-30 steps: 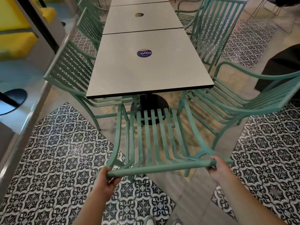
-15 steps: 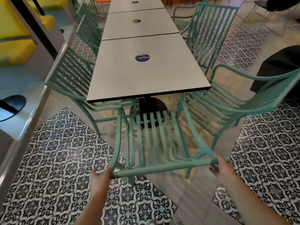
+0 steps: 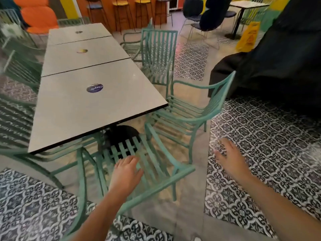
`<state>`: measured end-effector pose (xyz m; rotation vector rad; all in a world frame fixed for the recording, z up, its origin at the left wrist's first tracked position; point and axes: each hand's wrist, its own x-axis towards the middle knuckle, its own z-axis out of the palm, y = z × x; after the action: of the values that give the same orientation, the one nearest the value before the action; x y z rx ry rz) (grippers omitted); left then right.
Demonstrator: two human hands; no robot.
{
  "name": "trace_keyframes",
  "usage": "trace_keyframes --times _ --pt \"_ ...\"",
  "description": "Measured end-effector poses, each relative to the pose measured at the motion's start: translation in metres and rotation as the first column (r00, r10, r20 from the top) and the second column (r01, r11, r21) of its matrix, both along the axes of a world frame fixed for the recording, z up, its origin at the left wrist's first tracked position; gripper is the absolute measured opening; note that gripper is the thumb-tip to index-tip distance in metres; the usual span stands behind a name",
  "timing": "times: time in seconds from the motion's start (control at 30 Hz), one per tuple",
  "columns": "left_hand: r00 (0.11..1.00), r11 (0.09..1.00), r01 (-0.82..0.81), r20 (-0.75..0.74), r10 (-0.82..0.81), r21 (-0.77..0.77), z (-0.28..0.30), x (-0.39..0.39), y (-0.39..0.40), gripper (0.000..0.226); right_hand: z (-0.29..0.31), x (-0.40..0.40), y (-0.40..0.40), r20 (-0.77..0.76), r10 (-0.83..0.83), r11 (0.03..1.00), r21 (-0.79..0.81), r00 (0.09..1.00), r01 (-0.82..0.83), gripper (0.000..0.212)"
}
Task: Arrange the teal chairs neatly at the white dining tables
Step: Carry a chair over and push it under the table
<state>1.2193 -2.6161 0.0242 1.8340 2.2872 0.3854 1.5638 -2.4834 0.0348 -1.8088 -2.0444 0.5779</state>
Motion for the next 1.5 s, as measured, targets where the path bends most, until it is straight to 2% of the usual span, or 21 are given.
trace_keyframes --times 0.13,0.27,0.6,0.77,0.97,1.13,1.23,1.3,1.4,1.5 --pt "0.982 0.983 0.183 -0.047 -0.182 0.023 0.025 0.063 0.089 0.058 0.030 0.053 0.051 0.027 0.019 0.996 0.084 0.999 -0.021 0.056" --pt "0.953 0.958 0.284 -0.123 -0.278 0.034 0.047 0.131 0.176 0.045 0.045 0.108 0.113 0.060 0.058 0.988 0.138 0.996 -0.066 0.058" --pt "0.931 0.947 0.319 -0.178 -0.318 -0.020 0.060 0.272 0.360 0.050 0.059 0.196 0.279 0.183 0.189 0.959 0.177 0.965 -0.221 0.059" --pt "0.928 0.946 0.318 -0.182 -0.324 -0.064 0.040 0.296 0.443 0.053 0.034 0.201 0.359 0.181 0.233 0.957 0.131 0.956 -0.258 0.064" --pt "0.944 0.944 0.284 -0.122 -0.305 -0.167 -0.001 0.317 0.546 0.051 0.008 0.213 0.455 0.248 0.372 0.922 0.011 0.895 -0.387 0.066" --pt "0.951 0.937 0.246 -0.124 -0.283 -0.249 -0.018 0.326 0.608 0.053 -0.004 0.225 0.539 0.277 0.425 0.901 -0.034 0.862 -0.433 0.066" --pt "0.961 0.932 0.196 -0.128 -0.244 -0.305 -0.026 0.331 0.632 0.056 -0.009 0.226 0.582 0.308 0.475 0.874 -0.058 0.824 -0.482 0.069" --pt "0.972 0.923 0.146 -0.123 -0.201 -0.356 -0.034 0.333 0.649 0.059 -0.012 0.225 0.612 0.316 0.553 0.824 -0.070 0.771 -0.563 0.067" --pt "0.997 0.887 0.054 -0.027 -0.075 -0.458 -0.042 0.337 0.667 0.067 -0.021 0.222 0.663 0.320 0.682 0.711 -0.080 0.657 -0.699 0.066" --pt "0.992 0.854 -0.023 0.092 0.083 -0.519 -0.048 0.345 0.670 0.068 -0.037 0.215 0.714 0.334 0.796 0.570 -0.135 0.505 -0.810 0.066"
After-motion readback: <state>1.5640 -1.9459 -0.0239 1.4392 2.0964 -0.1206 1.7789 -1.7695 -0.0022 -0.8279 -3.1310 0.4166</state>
